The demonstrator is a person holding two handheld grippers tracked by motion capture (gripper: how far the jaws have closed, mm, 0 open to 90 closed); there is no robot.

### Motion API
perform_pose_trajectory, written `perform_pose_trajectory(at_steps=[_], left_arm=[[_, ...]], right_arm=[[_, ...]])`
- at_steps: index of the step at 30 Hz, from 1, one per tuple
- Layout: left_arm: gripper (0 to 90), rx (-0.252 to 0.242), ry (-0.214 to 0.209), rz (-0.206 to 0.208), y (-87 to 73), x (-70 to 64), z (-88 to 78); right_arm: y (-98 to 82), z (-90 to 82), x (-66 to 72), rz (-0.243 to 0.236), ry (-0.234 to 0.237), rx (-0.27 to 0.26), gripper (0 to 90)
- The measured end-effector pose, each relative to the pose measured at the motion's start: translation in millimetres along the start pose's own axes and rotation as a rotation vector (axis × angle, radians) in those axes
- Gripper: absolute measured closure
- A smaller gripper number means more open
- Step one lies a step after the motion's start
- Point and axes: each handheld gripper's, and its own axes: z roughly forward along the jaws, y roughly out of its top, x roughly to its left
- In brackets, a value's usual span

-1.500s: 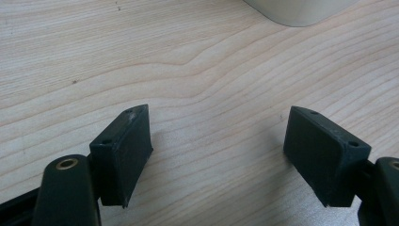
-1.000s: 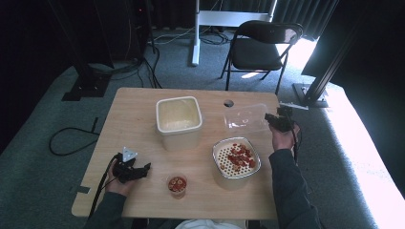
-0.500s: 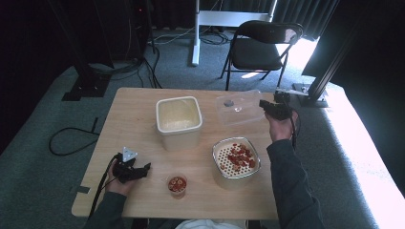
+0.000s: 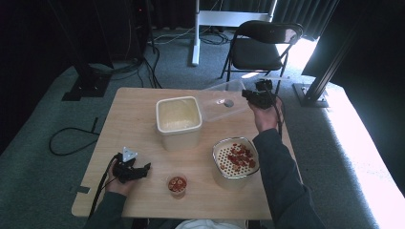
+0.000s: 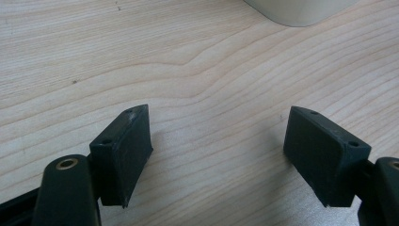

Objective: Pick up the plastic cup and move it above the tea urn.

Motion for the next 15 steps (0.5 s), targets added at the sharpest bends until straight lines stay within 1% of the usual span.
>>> perform_pose_trajectory(at_steps=[1, 2, 3, 4, 5, 7, 12, 15], left_arm=[[24.4, -0.001, 0.001, 0.000, 0.0, 0.0, 0.1], [24.4, -0.001, 0.001, 0.001, 0.0, 0.0, 0.1], [24.4, -0.001, 0.001, 0.001, 0.0, 0.0, 0.1], [24.4, -0.002, 0.001, -0.001, 0.0, 0.0, 0.1], [24.4, -0.002, 0.002, -0.001, 0.0, -0.1, 0.2], [24.4, -0.001, 0.001, 0.000, 0.0, 0.0, 0.0], [24.4, 0.000, 0.001, 0.001, 0.1, 0.1, 0.0], [24.4, 0.002, -0.001, 0.000, 0.1, 0.1, -0.2]], right_arm=[[5.2, 5.1, 12.6, -0.018, 0.015, 0.006, 87.2], [7.0, 6.9, 17.2, -0.024, 0.022, 0.007, 87.1], [7.0, 6.9, 17.2, -0.024, 0.022, 0.007, 87.1], [8.3, 8.4, 20.5, -0.029, 0.025, 0.008, 87.2], [12.3, 13.7, 29.8, -0.044, 0.032, 0.013, 87.1], [13.4, 15.7, 32.3, -0.051, 0.030, 0.015, 87.1], [17.0, 31.2, 48.2, -0.061, 0.039, 0.044, 87.0], [19.1, 35.1, 53.8, -0.062, 0.037, 0.049, 86.9]])
